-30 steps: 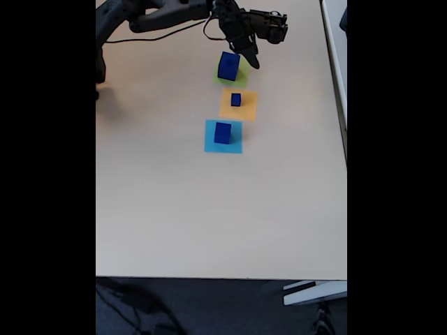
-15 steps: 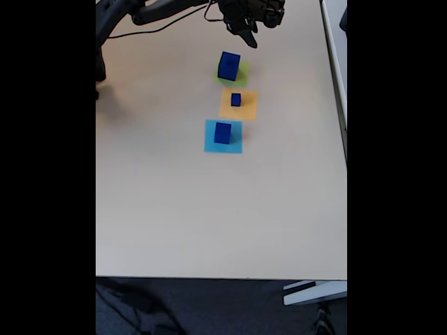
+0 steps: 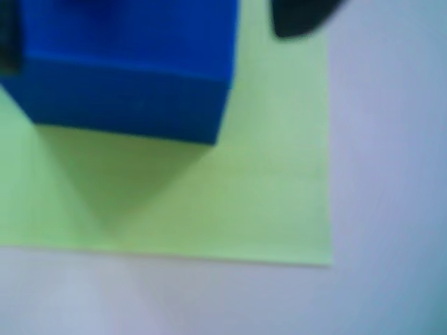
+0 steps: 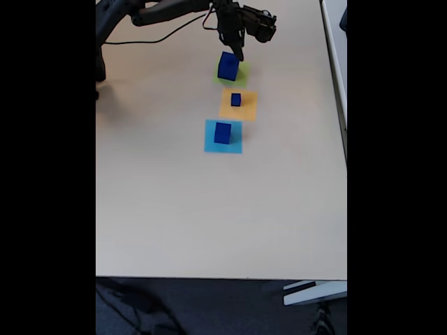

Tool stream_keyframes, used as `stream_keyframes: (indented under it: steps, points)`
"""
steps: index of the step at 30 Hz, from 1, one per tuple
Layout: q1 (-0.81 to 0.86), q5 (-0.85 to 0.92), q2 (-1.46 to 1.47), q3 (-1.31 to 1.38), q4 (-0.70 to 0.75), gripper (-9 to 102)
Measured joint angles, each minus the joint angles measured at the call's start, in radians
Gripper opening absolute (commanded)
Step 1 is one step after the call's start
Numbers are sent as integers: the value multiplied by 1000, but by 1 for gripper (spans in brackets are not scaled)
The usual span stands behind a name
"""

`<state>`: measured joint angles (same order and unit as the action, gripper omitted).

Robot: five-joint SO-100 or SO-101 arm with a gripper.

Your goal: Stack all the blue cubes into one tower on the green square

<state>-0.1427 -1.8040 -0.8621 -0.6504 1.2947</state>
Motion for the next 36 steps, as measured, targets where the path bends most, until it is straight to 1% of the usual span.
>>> stream_keyframes:
  steps: [9, 25, 36]
  points:
    - [2, 31, -29, 0, 31, 17]
    - [2, 74, -63, 0, 138, 17]
    - [2, 92, -63, -5, 147, 17]
